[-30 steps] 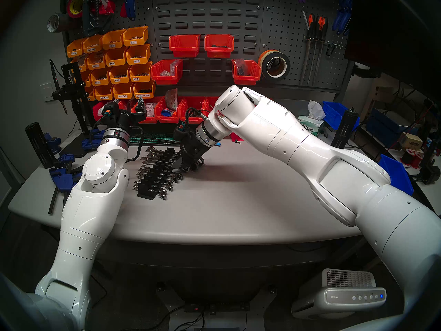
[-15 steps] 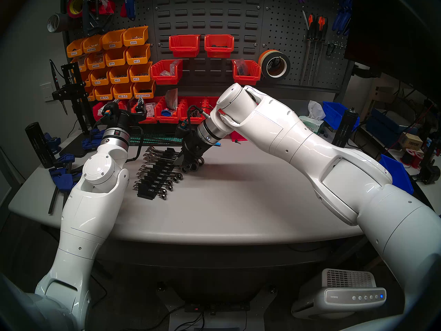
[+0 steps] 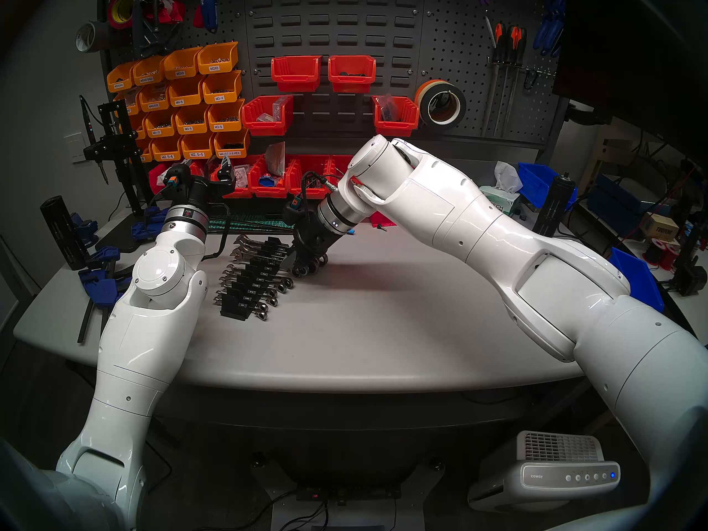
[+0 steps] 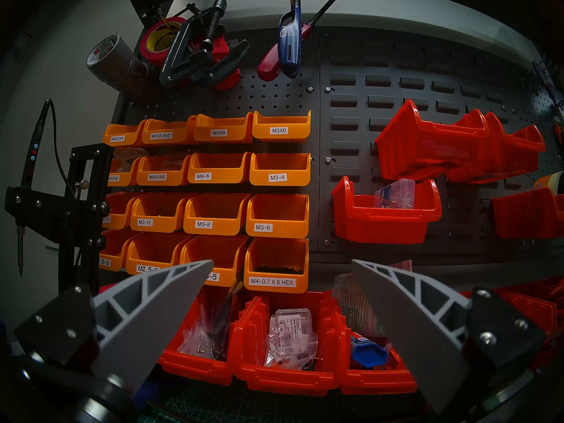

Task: Put the wrenches on the table into the correct slot in the case

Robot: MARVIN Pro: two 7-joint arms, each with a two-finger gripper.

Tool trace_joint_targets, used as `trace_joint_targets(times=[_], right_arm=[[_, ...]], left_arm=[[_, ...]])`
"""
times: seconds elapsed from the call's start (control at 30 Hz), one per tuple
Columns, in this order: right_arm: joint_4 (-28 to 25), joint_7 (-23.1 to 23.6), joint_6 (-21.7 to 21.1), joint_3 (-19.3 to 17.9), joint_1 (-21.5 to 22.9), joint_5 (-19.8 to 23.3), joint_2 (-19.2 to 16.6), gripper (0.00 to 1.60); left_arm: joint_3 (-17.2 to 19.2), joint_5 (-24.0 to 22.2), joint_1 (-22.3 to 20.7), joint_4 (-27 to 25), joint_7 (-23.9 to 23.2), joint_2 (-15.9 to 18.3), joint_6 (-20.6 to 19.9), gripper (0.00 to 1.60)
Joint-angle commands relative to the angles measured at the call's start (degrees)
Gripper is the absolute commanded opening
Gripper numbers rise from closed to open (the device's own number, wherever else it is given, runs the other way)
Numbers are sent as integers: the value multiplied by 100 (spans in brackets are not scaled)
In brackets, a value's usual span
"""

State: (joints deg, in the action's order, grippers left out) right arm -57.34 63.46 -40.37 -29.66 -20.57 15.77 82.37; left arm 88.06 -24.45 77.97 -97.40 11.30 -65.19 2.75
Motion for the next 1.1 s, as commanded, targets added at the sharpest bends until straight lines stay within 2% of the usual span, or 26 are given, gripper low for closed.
trace_joint_targets(times=[0.0, 1.07], right_arm=[[-29, 26, 30, -67, 218, 1, 99, 0], [153, 149, 161, 55, 231, -7, 214, 0]], left_arm=[[47, 1, -183, -161, -1, 7, 68, 160], [47, 1, -183, -161, -1, 7, 68, 160]])
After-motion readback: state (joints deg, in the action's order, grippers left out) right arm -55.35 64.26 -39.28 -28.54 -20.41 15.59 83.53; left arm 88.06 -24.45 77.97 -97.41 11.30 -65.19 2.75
